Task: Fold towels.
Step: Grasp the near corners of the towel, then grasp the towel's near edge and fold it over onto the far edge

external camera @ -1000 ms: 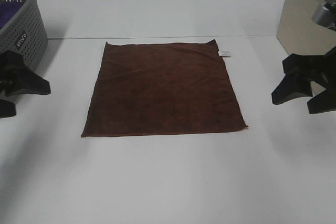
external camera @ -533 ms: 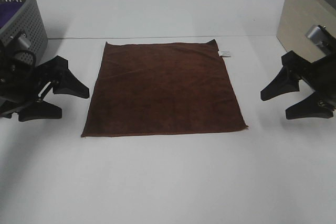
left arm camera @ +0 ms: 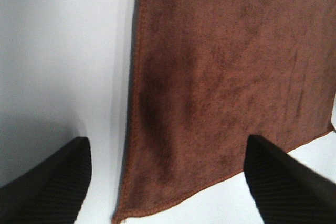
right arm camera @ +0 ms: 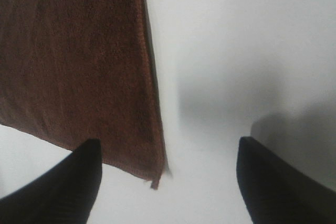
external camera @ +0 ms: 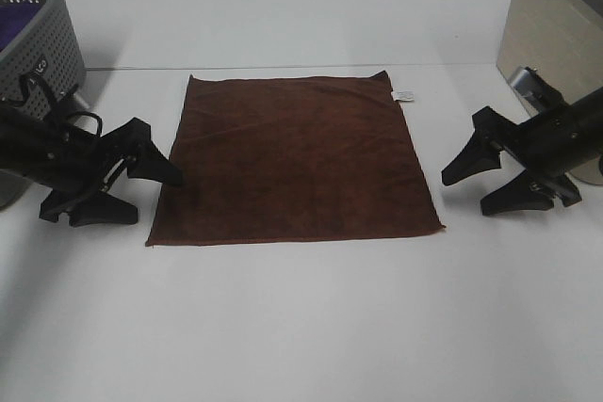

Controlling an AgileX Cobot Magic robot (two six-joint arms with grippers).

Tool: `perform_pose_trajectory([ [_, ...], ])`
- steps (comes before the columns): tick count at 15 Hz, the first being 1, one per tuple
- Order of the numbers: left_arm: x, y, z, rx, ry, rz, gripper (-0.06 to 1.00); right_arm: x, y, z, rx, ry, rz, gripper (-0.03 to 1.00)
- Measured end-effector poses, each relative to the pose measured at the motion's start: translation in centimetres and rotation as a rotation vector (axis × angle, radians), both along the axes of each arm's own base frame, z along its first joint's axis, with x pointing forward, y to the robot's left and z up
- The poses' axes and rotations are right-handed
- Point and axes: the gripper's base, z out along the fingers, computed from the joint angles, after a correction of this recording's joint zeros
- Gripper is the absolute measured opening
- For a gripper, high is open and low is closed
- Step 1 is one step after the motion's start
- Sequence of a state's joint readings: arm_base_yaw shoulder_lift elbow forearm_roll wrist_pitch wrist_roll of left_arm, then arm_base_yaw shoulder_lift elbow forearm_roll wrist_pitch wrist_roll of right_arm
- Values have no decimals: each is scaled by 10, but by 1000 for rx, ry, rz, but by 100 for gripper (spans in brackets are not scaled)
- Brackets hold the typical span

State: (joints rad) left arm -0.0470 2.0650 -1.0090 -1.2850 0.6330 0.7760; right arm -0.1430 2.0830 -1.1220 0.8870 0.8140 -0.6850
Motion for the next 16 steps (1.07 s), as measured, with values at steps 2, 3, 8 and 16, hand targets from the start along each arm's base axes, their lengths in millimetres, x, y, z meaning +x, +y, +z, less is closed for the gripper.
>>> perform_pose_trajectory([
  [2, 4, -18, -3, -10, -7, -38, 76, 6, 20, -5, 5, 13, 54, 69],
  [3, 7, -28, -4, -19, -12, -58, 76, 8, 31, -7, 12, 23, 74, 68],
  [8, 10, -45, -11, -10, -12, -99, 48, 4, 73, -18, 16, 49, 183, 37],
  [16, -11, -42, 5, 52, 44, -177, 1, -6, 67, 0, -66, 150, 187, 0],
])
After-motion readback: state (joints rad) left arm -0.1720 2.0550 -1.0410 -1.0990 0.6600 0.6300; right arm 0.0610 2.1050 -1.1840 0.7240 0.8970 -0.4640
